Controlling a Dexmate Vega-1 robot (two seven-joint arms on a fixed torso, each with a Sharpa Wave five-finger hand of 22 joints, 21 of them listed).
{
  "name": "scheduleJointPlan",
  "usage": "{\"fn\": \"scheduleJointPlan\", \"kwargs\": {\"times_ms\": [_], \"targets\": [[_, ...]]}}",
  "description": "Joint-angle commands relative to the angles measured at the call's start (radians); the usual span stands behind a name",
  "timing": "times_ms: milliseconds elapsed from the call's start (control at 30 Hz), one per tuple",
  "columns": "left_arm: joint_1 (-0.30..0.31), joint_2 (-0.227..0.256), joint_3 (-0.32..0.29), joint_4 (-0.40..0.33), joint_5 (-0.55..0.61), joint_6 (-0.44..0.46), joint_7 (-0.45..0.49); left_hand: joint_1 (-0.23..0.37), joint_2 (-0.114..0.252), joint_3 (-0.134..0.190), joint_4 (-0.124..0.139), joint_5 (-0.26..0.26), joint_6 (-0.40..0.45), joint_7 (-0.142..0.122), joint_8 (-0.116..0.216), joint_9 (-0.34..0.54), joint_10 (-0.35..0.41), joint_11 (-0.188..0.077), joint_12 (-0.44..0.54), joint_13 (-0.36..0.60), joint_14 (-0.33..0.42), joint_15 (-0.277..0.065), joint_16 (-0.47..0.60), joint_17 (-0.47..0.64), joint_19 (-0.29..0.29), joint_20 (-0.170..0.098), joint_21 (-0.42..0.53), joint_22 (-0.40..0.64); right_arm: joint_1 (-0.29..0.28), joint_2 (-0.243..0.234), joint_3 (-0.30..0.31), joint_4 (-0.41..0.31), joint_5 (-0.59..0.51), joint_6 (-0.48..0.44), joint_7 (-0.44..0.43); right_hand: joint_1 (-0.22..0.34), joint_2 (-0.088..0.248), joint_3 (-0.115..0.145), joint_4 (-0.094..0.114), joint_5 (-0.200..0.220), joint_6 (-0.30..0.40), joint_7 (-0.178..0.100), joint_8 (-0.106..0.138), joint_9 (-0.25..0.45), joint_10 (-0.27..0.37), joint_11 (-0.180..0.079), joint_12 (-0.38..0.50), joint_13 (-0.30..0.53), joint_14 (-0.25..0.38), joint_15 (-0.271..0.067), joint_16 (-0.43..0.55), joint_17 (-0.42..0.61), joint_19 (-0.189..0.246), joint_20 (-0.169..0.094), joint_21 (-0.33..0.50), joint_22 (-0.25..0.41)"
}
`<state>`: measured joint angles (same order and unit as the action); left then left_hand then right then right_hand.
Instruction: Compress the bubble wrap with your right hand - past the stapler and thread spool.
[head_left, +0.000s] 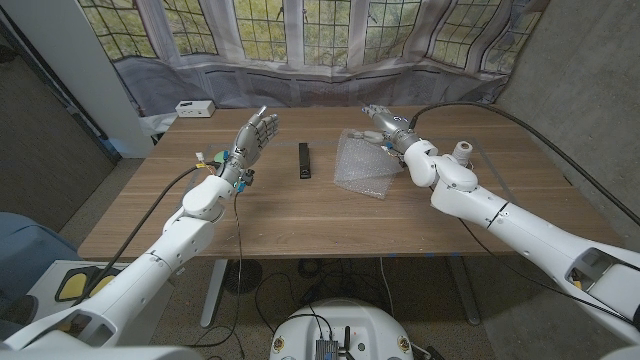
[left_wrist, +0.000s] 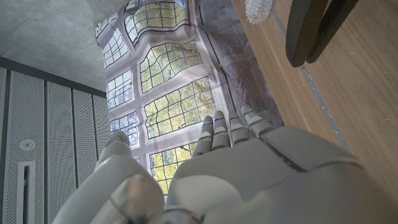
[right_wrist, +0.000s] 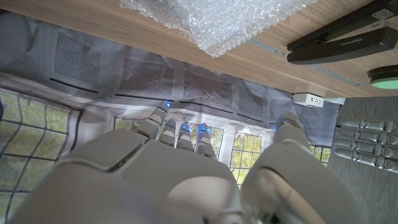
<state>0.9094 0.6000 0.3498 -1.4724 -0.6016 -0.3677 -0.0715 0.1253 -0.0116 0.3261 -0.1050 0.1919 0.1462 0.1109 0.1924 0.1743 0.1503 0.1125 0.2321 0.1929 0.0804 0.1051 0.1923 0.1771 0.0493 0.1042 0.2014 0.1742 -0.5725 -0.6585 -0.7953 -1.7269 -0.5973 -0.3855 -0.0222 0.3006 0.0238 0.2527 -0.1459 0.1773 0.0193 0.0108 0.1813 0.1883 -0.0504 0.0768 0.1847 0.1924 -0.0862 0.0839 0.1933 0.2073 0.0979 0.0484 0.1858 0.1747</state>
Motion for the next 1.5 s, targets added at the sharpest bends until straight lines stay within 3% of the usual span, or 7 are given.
{"fn": "scheduleJointPlan", "kwargs": {"times_ms": [33, 433, 967, 1500], "targets": [[0.001, -0.005, 0.000, 0.008, -0.003, -0.001, 0.003, 0.008, 0.003, 0.000, -0.007, 0.000, 0.005, 0.001, -0.002, 0.005, 0.006, -0.005, -0.006, 0.002, 0.006, 0.004, -0.001, 0.003, -0.001, 0.008, 0.000, 0.005, 0.069, 0.022, -0.066, 0.044, -0.057, -0.049, 0.098, -0.008, 0.002, 0.001, 0.004, -0.002, -0.006, -0.004, 0.005, 0.002, -0.001, 0.002, 0.006, 0.002, 0.000, 0.002, 0.007, 0.003, 0.009, -0.001, 0.006, 0.001], [-0.002, -0.005, 0.001, 0.012, -0.004, 0.012, 0.008, 0.009, 0.006, 0.001, -0.007, 0.000, 0.007, 0.000, -0.002, 0.005, 0.006, -0.009, -0.007, 0.002, 0.005, 0.001, -0.002, 0.003, -0.002, 0.010, 0.000, 0.005, 0.102, 0.047, -0.094, 0.093, -0.063, -0.044, 0.122, -0.014, 0.002, -0.002, 0.007, -0.002, -0.028, -0.004, 0.000, 0.003, -0.018, -0.001, 0.002, 0.002, -0.002, 0.003, 0.008, 0.004, 0.009, 0.000, 0.007, 0.001], [-0.010, -0.003, 0.008, 0.008, 0.009, 0.032, 0.022, 0.016, 0.016, 0.006, -0.009, 0.000, 0.009, -0.005, -0.001, 0.005, 0.010, -0.010, -0.008, 0.002, 0.011, -0.001, -0.001, 0.003, -0.001, 0.012, -0.001, 0.005, 0.164, 0.065, -0.145, 0.143, -0.057, -0.050, 0.243, -0.016, 0.000, -0.004, 0.008, -0.002, -0.062, 0.005, -0.002, 0.004, -0.050, 0.007, -0.001, 0.003, -0.013, 0.010, 0.007, 0.004, 0.019, 0.011, 0.012, 0.001], [-0.008, -0.013, 0.009, 0.017, 0.002, 0.031, 0.027, 0.021, 0.023, 0.009, -0.011, -0.001, 0.013, -0.005, -0.001, 0.005, 0.011, -0.009, -0.009, 0.002, 0.012, -0.003, -0.002, 0.003, -0.002, 0.015, -0.002, 0.005, 0.199, 0.100, -0.184, 0.216, -0.051, -0.050, 0.268, -0.015, -0.007, -0.008, 0.005, -0.002, -0.131, 0.015, -0.008, 0.006, -0.106, 0.013, -0.005, 0.006, -0.055, 0.030, -0.002, 0.005, -0.012, 0.014, 0.003, 0.001]]}}
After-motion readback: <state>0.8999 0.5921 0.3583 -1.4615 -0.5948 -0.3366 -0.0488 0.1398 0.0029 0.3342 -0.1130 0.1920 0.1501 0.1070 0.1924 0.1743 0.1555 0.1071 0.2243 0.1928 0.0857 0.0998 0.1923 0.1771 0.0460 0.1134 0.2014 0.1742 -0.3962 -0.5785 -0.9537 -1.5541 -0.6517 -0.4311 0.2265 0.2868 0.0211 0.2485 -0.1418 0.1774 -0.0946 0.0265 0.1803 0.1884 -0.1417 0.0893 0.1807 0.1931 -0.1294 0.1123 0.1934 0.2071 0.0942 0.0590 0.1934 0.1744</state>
